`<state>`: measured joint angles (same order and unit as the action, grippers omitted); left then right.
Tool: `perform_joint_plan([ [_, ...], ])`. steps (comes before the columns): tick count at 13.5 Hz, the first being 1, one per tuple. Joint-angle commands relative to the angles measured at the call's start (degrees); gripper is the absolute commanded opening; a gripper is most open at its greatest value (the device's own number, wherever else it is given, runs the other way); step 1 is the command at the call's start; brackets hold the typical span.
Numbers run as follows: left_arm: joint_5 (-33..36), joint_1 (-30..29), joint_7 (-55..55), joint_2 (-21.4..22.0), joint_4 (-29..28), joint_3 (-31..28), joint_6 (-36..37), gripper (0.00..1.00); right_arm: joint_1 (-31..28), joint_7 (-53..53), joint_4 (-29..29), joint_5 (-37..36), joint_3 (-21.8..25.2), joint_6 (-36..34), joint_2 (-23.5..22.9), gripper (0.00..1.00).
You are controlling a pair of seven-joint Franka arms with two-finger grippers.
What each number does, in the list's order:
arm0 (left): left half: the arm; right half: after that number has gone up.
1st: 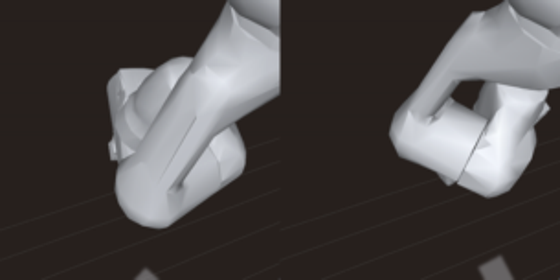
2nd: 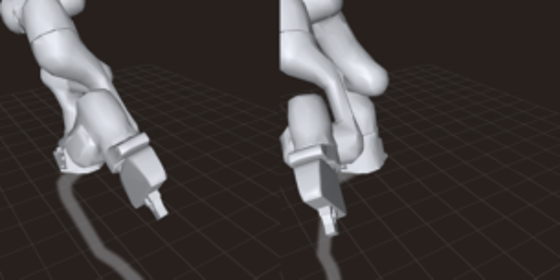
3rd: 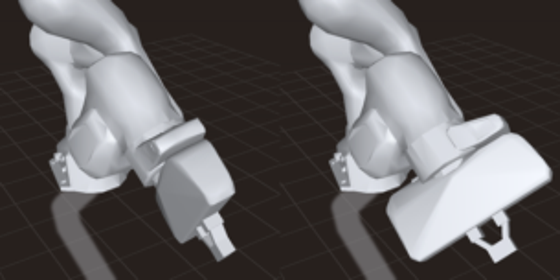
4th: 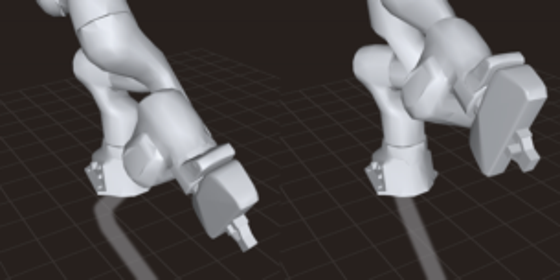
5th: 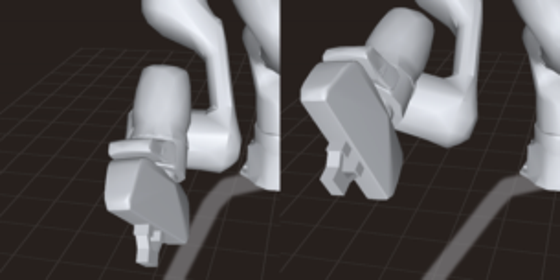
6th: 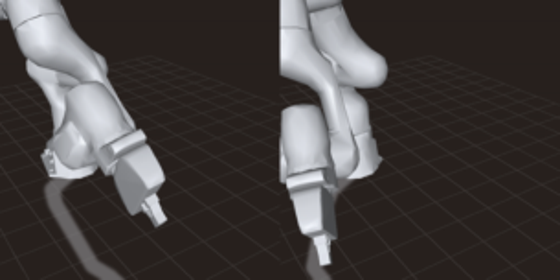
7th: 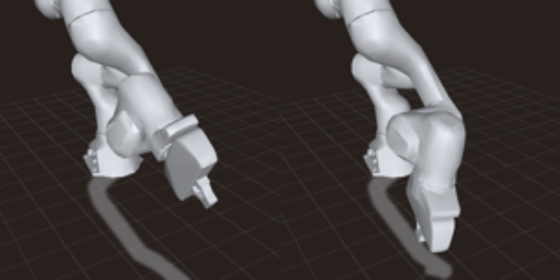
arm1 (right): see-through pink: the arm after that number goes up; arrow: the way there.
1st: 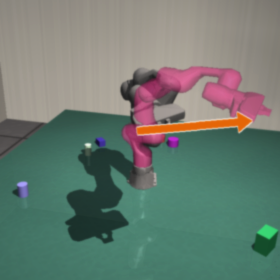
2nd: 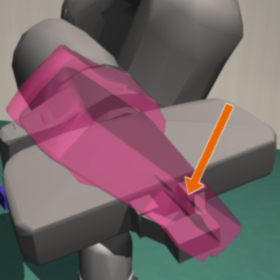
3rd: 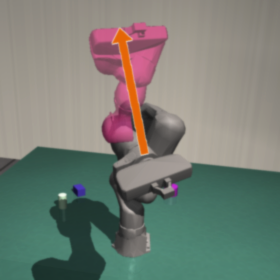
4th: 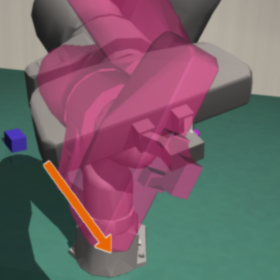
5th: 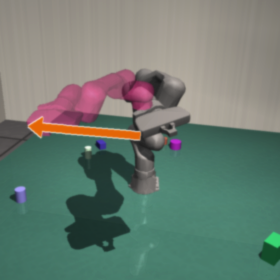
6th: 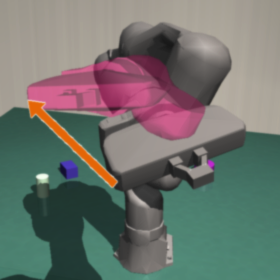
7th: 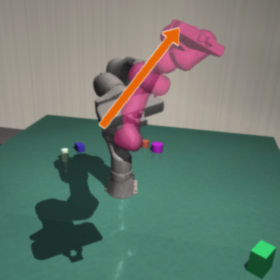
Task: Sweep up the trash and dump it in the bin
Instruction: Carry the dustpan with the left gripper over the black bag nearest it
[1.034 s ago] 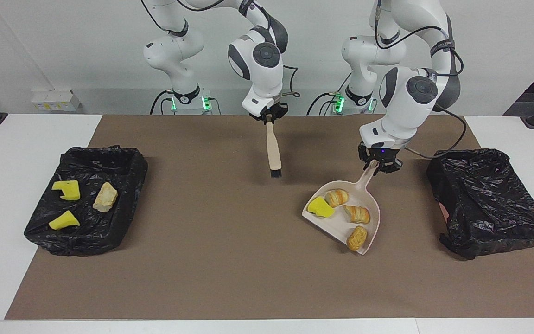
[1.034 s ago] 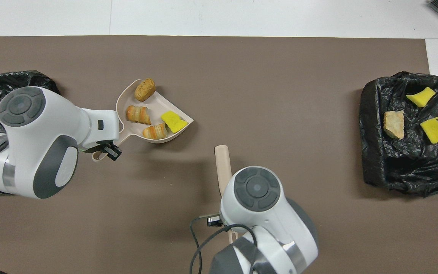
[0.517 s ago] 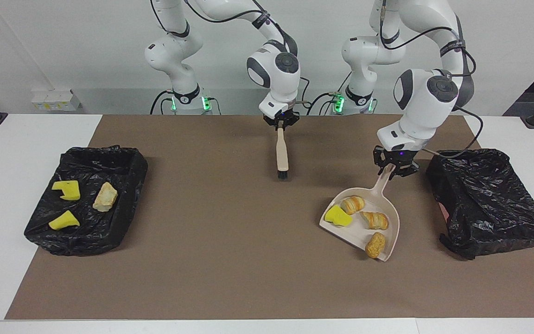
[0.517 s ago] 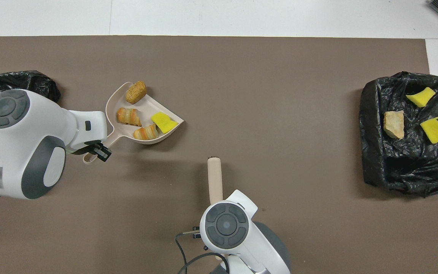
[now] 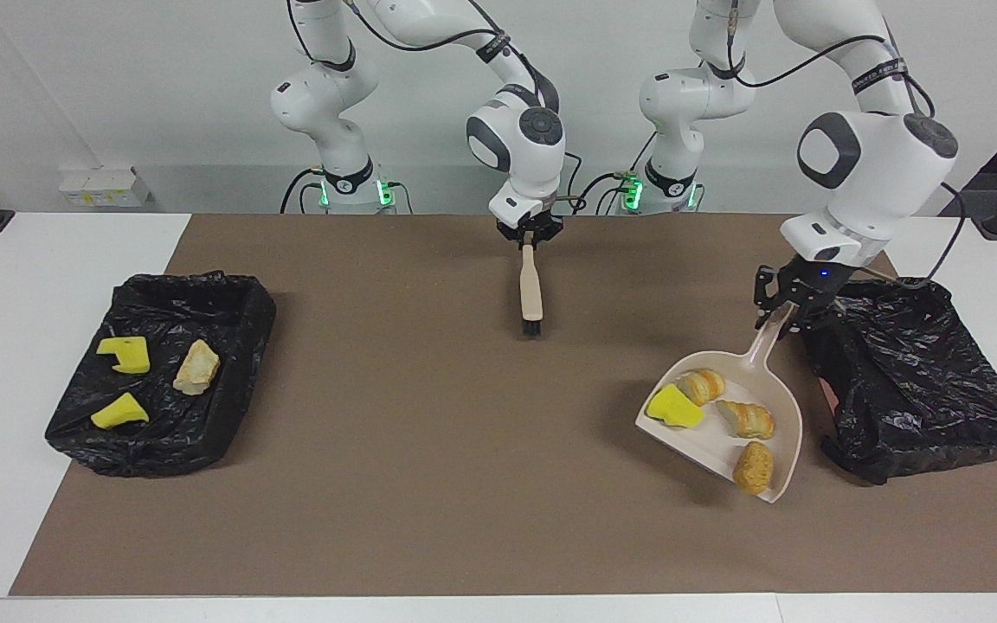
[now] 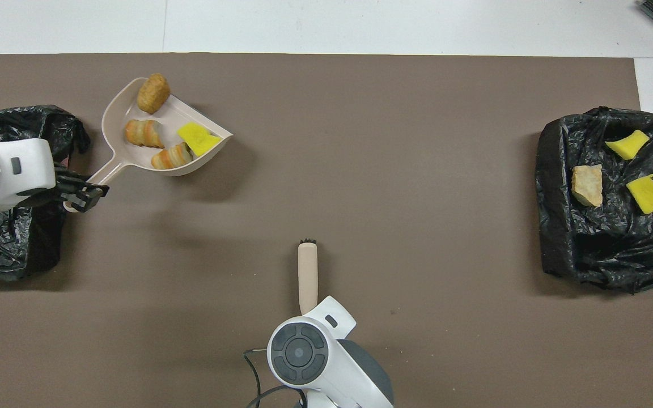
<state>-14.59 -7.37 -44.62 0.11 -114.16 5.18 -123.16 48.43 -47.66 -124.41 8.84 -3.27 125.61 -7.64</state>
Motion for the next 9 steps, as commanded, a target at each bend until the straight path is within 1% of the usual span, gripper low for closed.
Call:
perform_joint_plan([
  [1,-4.1,-5.4,-3.2,-0.2,5.0,0.5,5.4,0.00,-0.7,-0.4,0.8,-1.9,0.0,-1.8,-0.4,1.00],
  [3,-4.3,-9.5,-6.6,-1.1,7.7,0.5,7.0,0.00,-1.2,-0.3,4.9,-3.6,0.0,-6.2,-1.6,1.00],
  [5,-4.3,-14.6,-10.0,-2.1,10.4,0.5,8.8,0.00,-2.5,-0.2,8.4,-3.6,0.1,-9.8,-1.4,1.00],
  [7,-4.0,-19.6,-14.4,-2.8,12.0,0.5,8.9,0.00,-4.5,1.2,10.9,-3.7,0.3,-12.8,-0.5,1.00],
  [9,-3.2,-24.4,-19.7,-3.7,14.1,0.4,8.8,0.00,-7.2,5.6,12.5,-4.1,0.5,-16.3,2.4,1.00],
])
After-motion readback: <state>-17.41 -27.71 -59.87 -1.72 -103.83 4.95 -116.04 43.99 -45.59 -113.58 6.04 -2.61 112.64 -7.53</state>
